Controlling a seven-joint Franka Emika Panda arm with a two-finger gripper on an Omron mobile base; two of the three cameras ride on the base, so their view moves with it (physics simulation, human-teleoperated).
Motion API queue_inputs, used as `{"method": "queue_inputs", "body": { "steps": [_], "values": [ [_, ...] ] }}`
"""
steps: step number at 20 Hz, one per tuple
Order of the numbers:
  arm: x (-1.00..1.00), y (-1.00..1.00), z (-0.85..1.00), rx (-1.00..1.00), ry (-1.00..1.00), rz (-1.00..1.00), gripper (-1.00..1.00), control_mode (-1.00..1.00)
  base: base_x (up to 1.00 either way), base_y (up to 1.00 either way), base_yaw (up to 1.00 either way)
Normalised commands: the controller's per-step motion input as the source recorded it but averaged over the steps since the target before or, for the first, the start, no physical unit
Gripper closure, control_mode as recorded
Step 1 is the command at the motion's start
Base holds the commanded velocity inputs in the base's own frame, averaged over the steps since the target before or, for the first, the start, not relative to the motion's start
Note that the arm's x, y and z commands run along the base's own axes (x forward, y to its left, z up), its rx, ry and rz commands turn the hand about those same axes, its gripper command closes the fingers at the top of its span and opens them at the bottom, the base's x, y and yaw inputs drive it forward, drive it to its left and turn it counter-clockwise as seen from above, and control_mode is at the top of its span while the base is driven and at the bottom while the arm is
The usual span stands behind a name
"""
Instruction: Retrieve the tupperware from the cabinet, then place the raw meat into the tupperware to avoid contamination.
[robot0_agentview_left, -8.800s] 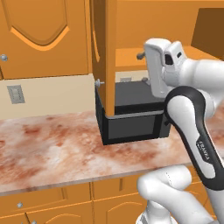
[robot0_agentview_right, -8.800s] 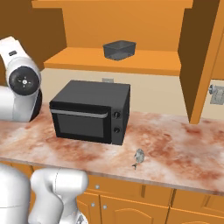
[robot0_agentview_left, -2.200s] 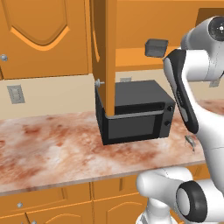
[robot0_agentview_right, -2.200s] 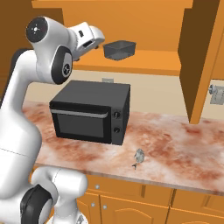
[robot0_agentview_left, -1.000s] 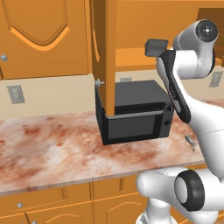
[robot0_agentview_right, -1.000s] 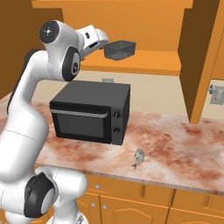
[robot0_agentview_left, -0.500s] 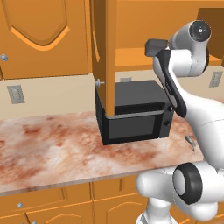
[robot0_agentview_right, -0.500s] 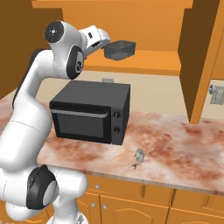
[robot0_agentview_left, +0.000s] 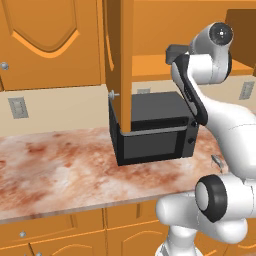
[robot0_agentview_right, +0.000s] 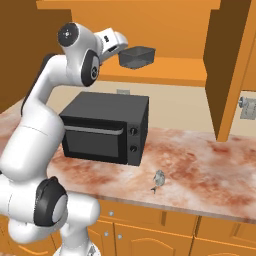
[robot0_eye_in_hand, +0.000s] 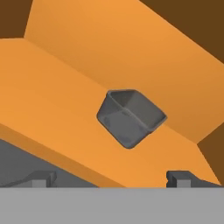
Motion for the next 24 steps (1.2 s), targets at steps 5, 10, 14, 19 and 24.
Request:
{"method": "queue_inputs", "body": {
  "steps": [5,10,14,19,24],
  "values": [
    [0.25,0.00,-0.01,0.00,0.03,0.00,-1.00,-1.00,0.00,0.00,0.00],
    [0.23,-0.01,-0.02,0.00,0.03,0.00,-1.00,-1.00,0.00,0.00,0.00],
    [0.21,-0.06,-0.03,0.00,0.03,0.00,-1.00,-1.00,0.00,0.00,0.00],
    [0.20,-0.09,-0.03,0.00,0.03,0.00,-1.00,-1.00,0.00,0.00,0.00],
    [0.21,-0.08,-0.03,0.01,0.02,0.00,-1.00,-1.00,0.00,0.00,0.00]
  ]
}}
